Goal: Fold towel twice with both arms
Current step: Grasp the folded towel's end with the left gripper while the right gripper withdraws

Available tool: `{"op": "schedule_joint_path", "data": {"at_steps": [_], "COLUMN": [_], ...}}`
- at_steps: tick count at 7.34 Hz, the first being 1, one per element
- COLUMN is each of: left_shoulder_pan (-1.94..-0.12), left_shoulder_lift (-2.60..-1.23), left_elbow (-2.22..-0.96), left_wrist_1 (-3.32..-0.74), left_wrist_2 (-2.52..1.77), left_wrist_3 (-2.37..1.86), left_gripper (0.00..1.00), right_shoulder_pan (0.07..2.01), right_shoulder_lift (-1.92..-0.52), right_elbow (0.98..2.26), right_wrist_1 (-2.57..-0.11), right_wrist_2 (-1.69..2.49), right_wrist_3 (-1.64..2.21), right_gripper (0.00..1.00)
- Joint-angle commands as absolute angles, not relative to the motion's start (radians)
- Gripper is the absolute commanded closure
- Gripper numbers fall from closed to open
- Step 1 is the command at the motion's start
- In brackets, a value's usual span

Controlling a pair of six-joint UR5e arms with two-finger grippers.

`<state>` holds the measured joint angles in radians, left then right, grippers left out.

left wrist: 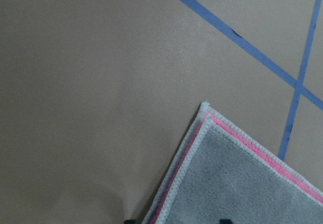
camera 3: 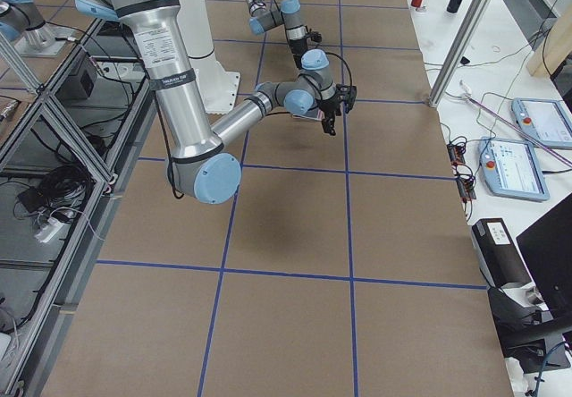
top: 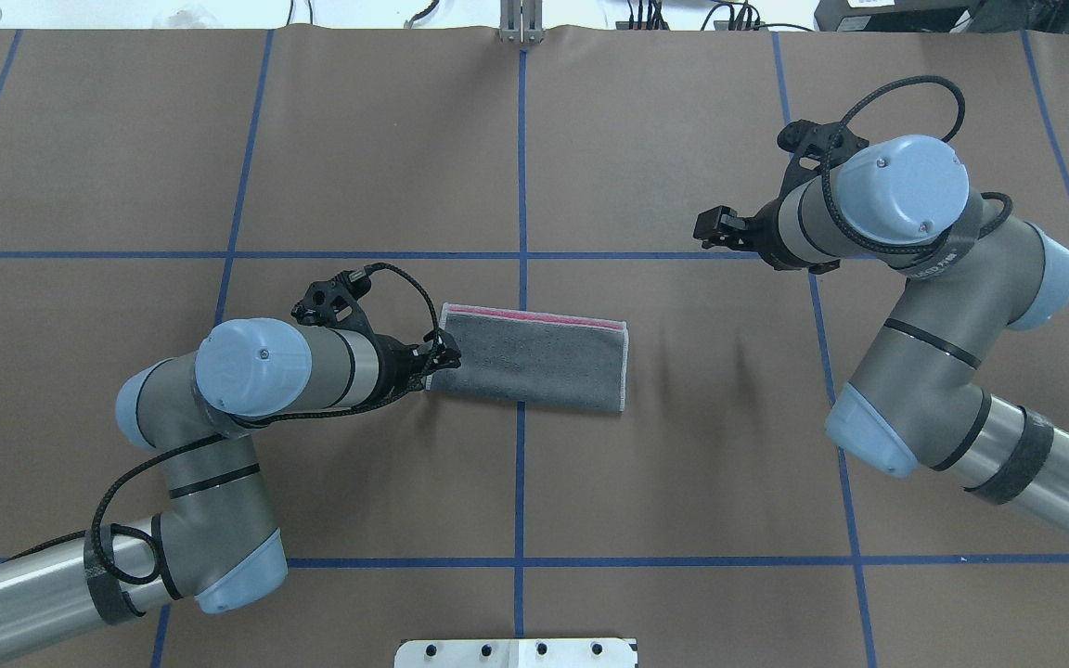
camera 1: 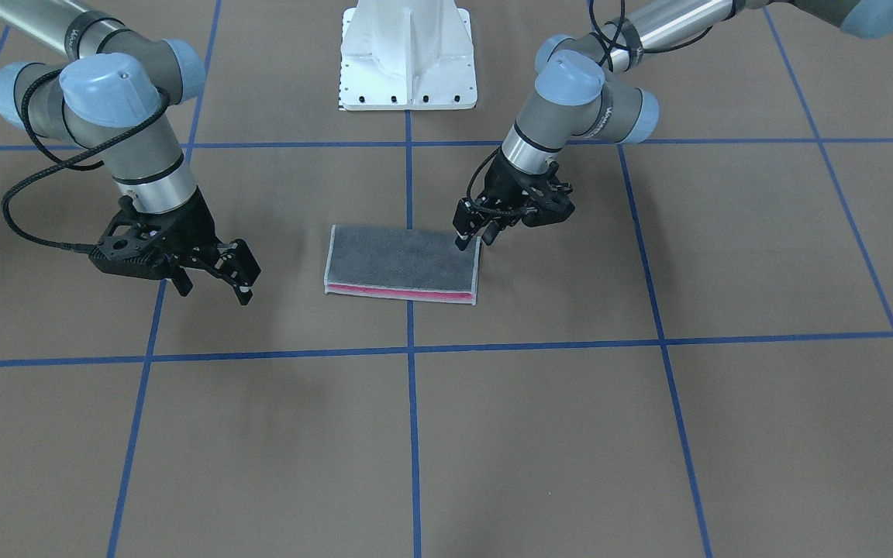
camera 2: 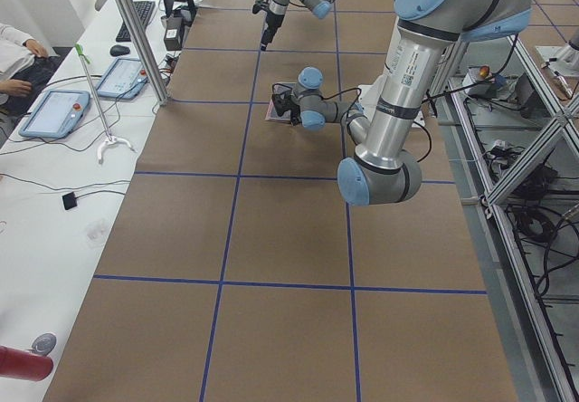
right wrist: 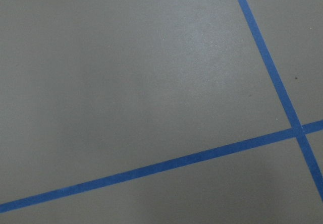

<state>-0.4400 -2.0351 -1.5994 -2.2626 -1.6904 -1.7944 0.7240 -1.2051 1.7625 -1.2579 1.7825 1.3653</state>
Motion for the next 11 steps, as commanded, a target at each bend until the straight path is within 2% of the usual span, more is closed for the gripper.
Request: {"op": "schedule_joint_path", "data": {"at_steps": [1, 2, 3, 4, 9, 11], "left_shoulder_pan": [-0.436, -0.436, -0.436, -0.436, -0.436, -0.436], "left_shoulder_lift": [-2.031, -2.033, -2.031, -2.031, -2.023, -2.023], "left_elbow": [-1.601, -1.603, -1.606, -1.605, -1.608, -1.608], "left_wrist_1": [-2.264, -2.263, -2.263, -2.263, -2.264, -2.264], "left_wrist_2": [-1.690, -1.690, -1.689, -1.689, -1.687, -1.686], "left_wrist_3": [-1.795, -1.795, -1.796, -1.796, -1.795, -1.795], "left_gripper": [0.37, 0.37, 0.48, 0.55, 0.55, 0.71], "right_shoulder_pan": [0.724, 0.724, 0.724, 0.724, 0.724, 0.730], "right_shoulder_lift": [-1.206, -1.206, -1.206, -1.207, -1.204, -1.204], "right_elbow": [1.763, 1.763, 1.763, 1.764, 1.764, 1.763], "right_wrist_1": [-1.258, -1.258, -1.258, -1.258, -1.258, -1.258], "right_wrist_2": [1.782, 1.782, 1.782, 1.782, 1.782, 1.784], "right_wrist_3": [1.365, 1.365, 1.365, 1.365, 1.365, 1.364], "right_gripper": [0.00, 0.00, 0.00, 0.00, 0.00, 0.00]}}
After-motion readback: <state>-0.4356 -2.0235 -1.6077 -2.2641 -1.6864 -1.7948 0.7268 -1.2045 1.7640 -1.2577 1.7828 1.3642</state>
